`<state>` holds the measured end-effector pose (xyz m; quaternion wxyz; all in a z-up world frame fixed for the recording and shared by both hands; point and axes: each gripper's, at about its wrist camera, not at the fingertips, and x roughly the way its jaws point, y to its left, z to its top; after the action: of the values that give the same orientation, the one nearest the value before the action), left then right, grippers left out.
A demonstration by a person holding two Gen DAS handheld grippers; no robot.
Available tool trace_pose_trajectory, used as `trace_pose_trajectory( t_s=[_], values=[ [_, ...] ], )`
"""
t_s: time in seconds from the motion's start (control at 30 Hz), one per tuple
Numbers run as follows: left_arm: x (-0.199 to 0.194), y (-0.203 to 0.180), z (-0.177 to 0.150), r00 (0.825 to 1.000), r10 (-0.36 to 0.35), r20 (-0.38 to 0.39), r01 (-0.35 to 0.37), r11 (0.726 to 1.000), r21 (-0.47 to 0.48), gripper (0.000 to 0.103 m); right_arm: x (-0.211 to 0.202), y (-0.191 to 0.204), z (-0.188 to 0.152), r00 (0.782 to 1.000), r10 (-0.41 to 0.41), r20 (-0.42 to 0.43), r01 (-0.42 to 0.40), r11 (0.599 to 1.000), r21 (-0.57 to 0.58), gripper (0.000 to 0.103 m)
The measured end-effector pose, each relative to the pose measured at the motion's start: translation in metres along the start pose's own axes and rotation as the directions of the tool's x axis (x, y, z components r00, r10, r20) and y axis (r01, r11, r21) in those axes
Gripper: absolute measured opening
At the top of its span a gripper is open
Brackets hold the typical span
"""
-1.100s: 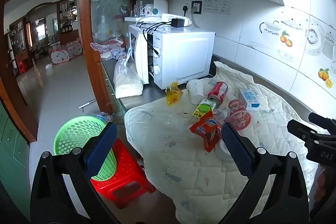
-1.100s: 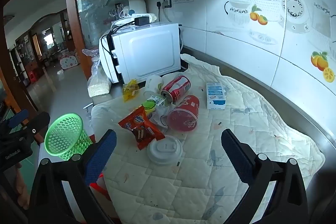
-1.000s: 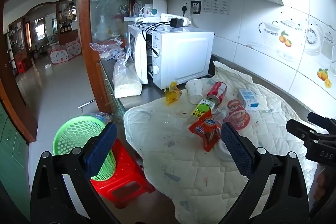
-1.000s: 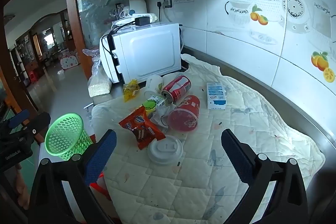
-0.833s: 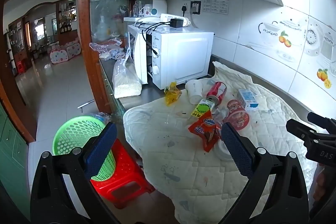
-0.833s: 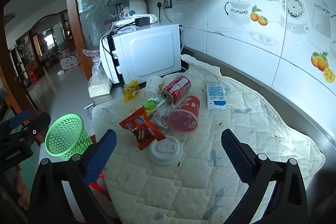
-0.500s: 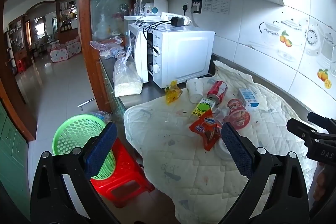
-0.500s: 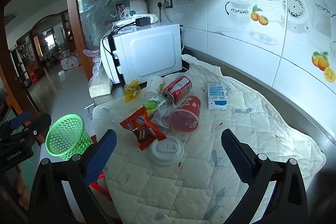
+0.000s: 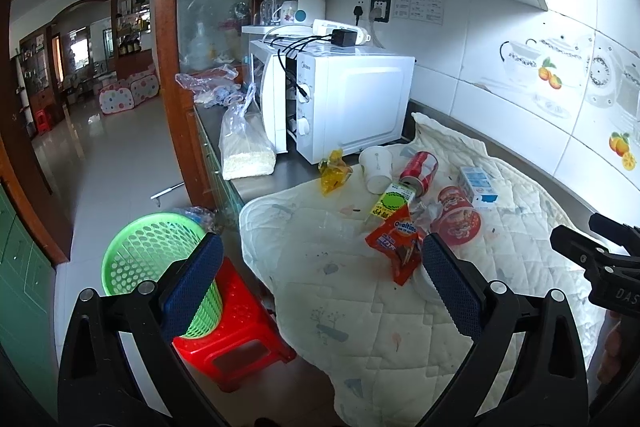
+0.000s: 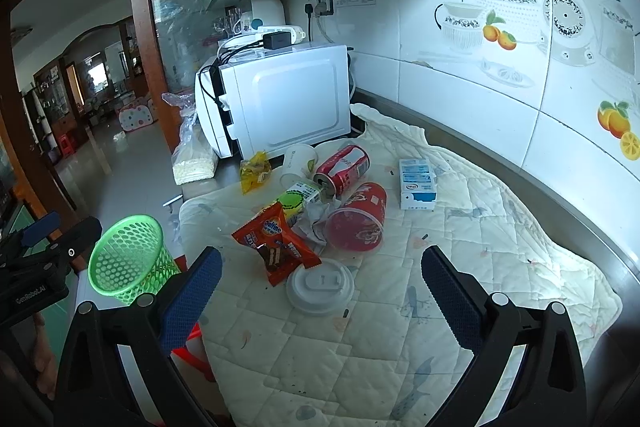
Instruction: Collect trash
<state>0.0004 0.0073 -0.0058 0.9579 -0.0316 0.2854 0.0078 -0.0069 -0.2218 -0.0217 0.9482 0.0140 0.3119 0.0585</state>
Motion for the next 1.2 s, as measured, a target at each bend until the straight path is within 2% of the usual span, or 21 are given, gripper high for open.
trace_pose_trajectory(
  t_s=[1.2],
  values=[
    [0.0058, -0.0020, 0.0003, 1.000, -0.002, -0.010, 0.002, 1.000, -0.013, 0.098, 0.0089, 0.0025, -0.0054, 1.000, 0.012, -0.008, -0.012, 1.000, 0.001, 0.097]
  ],
)
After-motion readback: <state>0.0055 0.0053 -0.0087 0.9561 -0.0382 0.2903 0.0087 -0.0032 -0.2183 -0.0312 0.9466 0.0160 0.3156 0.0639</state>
